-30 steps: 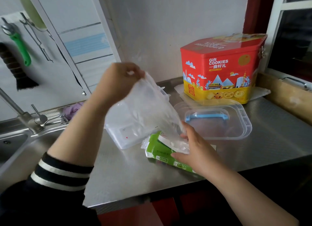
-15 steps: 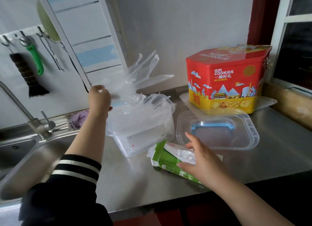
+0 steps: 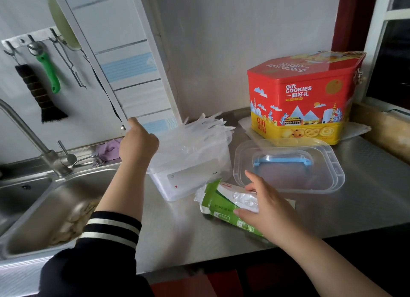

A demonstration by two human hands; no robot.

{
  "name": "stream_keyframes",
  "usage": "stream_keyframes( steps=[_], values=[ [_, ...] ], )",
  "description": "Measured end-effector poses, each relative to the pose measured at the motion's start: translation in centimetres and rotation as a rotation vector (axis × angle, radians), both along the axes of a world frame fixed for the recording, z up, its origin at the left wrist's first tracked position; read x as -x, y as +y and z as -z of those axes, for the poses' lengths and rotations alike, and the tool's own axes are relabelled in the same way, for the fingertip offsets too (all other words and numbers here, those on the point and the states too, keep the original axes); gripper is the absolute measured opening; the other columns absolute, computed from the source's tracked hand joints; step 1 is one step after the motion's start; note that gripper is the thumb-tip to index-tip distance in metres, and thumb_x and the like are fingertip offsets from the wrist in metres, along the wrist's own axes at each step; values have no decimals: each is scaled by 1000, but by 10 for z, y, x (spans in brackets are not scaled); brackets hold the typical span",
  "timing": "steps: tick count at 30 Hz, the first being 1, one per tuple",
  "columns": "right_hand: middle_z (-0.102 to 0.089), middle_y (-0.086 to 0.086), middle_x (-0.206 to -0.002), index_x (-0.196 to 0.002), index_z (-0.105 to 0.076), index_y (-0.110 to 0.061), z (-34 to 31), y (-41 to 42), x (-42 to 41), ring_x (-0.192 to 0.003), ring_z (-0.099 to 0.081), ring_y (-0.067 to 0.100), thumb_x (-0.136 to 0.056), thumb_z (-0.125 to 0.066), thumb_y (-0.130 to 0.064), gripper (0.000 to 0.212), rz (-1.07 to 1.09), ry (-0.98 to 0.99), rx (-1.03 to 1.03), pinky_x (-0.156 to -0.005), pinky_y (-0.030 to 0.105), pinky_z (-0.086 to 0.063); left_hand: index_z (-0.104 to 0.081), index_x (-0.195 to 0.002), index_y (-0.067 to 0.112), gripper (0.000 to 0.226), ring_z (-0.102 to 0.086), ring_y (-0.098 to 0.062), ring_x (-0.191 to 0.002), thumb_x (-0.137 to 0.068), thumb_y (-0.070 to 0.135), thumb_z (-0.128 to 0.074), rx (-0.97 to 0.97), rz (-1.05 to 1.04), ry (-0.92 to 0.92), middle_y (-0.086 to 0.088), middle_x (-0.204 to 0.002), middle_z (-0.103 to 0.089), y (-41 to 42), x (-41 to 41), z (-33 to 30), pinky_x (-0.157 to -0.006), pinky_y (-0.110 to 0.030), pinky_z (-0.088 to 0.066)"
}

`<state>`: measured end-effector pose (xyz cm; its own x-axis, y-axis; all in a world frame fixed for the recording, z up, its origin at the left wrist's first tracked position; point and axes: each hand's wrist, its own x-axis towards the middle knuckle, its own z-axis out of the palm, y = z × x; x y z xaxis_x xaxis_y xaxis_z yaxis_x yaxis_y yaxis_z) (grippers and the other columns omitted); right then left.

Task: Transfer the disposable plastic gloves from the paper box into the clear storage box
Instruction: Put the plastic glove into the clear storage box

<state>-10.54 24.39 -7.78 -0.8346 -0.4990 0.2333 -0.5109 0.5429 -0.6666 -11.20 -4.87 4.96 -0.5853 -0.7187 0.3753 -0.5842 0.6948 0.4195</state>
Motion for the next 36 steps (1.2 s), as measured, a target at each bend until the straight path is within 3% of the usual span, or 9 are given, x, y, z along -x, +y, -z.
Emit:
stream_keyframes(
  steps=[5,8,16,22,27,29,31,33,36],
  values=[
    [-45,-13,-134,-150,-18,-32,0,0,0,-117,-48,9,-80,-72,-44,89,6,0,4,-87,24,-41,-32,-132,5,44,-56,-41,-102,-89,8,-41,137,-73,-113,-19,-127,-48,2,-6,1,-69,-40,-35],
    [-46,-12,-133,-149,-20,-32,0,0,0,-116,-48,9,-80,-72,-44,87,11,-3,12,-87,24,-41,-41,-127,5,36,-47,-39,-113,-92,13,-43,246,-112,-174,-18,-125,-45,4,-11,-1,-68,-39,-34],
    [-44,-14,-135,-148,-22,-33,-2,0,-3,-117,-47,7,-82,-69,-47,83,28,10,-32,-79,22,-34,-58,-119,10,32,-47,-39,-109,-87,9,-52,434,55,59,-17,-116,-57,6,-9,6,-80,-45,-41],
    [-43,-14,-137,-148,-23,-33,-5,0,-5,-120,-45,6,-82,-68,-48,81,31,16,-52,-78,21,-32,-63,-113,18,24,-58,-29,-109,-95,29,-52,148,411,-51,0,-111,-68,0,11,17,-87,-36,-45],
    [-42,-15,-138,-148,-22,-34,-7,0,-7,-121,-44,5,-83,-66,-49,79,31,16,-75,-77,20,-31,-60,-109,15,50,-52,-35,-111,-98,55,-33,50,493,-332,-10,-117,-64,-8,21,8,-95,-43,-39],
    [-42,-14,-139,-147,-23,-33,-9,0,-7,-122,-43,6,-84,-66,-48,78,28,14,-76,-78,20,-30,-52,-92,13,49,-50,-37,-107,-101,52,-24,50,459,-401,-16,-107,-59,-10,24,6,-90,-42,-36],
    [-41,-15,-139,-147,-22,-34,-10,1,-7,-123,-42,5,-84,-65,-49,78,25,11,-84,-77,21,-30,-55,-94,9,51,-50,-37,-111,-102,48,-23,36,453,-405,-17,-108,-58,-16,27,4,-93,-41,-36],
    [-41,-16,-139,-147,-21,-35,-10,1,-7,-123,-41,4,-85,-65,-49,78,22,4,-90,-77,21,-30,-62,-109,9,43,-52,-34,-115,-103,40,-32,39,471,-405,-14,-119,-61,-21,29,4,-100,-40,-38],
    [-40,-16,-139,-147,-21,-35,-11,0,-7,-123,-40,3,-85,-65,-49,78,20,-2,-92,-78,20,-30,-66,-94,18,23,-56,-24,-98,-99,17,-44,19,538,-368,-5,-108,-63,-19,29,-2,-86,-29,-40]
  ],
)
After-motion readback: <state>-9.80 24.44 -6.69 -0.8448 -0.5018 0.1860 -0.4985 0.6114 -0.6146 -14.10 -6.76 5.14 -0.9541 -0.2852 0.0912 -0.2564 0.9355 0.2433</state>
